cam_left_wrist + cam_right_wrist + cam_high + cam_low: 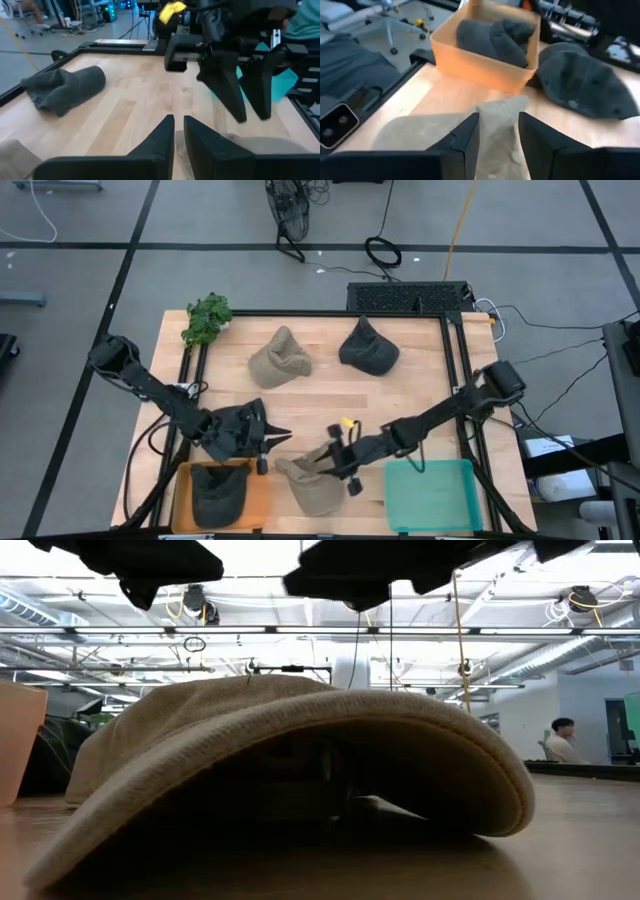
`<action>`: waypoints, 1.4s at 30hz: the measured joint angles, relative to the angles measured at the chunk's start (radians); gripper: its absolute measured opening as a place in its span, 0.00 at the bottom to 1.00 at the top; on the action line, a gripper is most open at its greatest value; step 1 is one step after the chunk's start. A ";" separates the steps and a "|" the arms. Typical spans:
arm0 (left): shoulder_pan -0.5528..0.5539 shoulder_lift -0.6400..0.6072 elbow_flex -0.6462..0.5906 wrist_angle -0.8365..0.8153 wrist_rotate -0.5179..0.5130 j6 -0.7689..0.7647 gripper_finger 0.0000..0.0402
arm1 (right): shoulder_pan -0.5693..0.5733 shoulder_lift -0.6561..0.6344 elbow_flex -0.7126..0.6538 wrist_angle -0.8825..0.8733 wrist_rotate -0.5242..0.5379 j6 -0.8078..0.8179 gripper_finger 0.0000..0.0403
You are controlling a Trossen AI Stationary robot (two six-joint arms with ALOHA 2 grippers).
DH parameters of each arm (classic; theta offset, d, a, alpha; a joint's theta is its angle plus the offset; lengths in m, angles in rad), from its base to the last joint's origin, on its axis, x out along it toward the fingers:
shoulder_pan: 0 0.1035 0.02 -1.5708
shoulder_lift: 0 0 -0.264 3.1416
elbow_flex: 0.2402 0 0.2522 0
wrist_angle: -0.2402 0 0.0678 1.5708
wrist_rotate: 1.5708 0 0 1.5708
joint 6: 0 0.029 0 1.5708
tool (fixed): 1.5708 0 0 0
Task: Pick & Place hat
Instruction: Put the bottom brown cap into the blue bin
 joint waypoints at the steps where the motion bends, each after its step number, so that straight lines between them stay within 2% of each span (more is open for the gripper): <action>1: -0.003 0.000 0.000 -0.013 -0.001 -0.003 0.13 | 0.000 0.020 0.019 -0.007 -0.015 0.003 0.28; 7: -0.003 0.000 0.000 -0.046 -0.001 -0.017 0.13 | -0.018 0.096 0.041 -0.008 -0.022 0.047 0.28; 11: -0.004 0.015 0.000 -0.052 -0.001 -0.068 0.13 | -0.029 0.121 0.040 0.019 -0.118 0.098 0.28; 15: -0.022 0.049 0.000 -0.039 -0.001 -0.126 0.13 | -0.024 0.127 0.041 0.017 -0.150 0.129 0.28; 23: -0.043 0.110 0.000 -0.014 -0.002 -0.162 0.13 | -0.010 0.127 0.040 0.036 -0.150 0.148 0.28; 42: -0.017 0.110 0.000 -0.014 -0.038 -0.089 0.13 | -0.008 0.127 0.007 0.004 -0.145 0.103 0.28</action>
